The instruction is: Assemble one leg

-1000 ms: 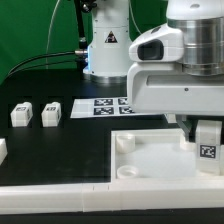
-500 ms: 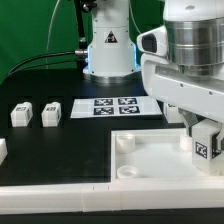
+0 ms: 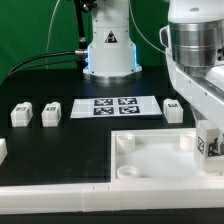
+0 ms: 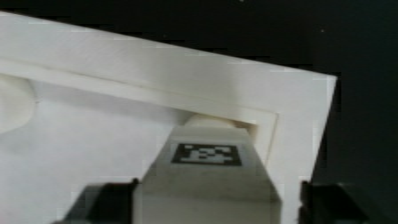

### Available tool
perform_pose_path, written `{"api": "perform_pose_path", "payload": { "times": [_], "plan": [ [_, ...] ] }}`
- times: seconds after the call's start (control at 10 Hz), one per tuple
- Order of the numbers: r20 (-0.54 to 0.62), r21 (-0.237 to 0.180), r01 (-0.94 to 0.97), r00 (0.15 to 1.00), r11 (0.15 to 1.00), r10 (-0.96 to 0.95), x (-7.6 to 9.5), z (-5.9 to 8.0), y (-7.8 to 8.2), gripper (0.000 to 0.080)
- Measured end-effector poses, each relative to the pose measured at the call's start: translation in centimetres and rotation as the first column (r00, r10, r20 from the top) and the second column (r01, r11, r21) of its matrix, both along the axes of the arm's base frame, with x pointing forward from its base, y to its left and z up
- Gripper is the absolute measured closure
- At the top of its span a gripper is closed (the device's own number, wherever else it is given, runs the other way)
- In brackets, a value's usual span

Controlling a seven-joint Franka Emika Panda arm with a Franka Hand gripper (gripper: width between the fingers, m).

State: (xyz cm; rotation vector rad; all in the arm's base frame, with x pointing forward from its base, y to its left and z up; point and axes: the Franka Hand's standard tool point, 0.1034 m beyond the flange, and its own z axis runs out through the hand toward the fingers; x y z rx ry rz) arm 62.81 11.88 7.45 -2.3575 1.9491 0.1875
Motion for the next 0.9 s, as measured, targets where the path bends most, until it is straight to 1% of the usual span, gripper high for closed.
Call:
{"api": "perform_pose_path", "payload": {
  "times": [0.1,0.2,0.3,0.4,0.5,0.7,0.8,0.9],
  "plan": [
    [0.001,0.000,-0.013,1.000,1.000,0.013,-0.01,-0.02,0.01,0.0271],
    [0.008,0.003,-0.064,0.998,0.998,0.064,-0.02,-0.04,0.01,0.0175],
    [0.013,0.004,-0.101,0.995,0.995,0.101,-0.03,-0.06,0.02,0.0157],
    [0.022,0.004,-0.172,0.985,0.985,0.172,-0.03,-0.10,-0.01,0.0157],
    [0.036,0.005,-0.311,0.950,0.950,0.310,0.07,-0.19,0.01,0.0157],
    [0.059,-0.021,-0.593,0.803,0.805,0.593,0.14,-0.18,0.00,0.0151],
    [0.066,-0.042,-0.703,0.707,0.710,0.704,0.12,-0.21,0.02,0.0151],
    [0.075,-0.052,-0.774,0.628,0.632,0.775,0.03,-0.27,0.01,0.0151]
  ]
}}
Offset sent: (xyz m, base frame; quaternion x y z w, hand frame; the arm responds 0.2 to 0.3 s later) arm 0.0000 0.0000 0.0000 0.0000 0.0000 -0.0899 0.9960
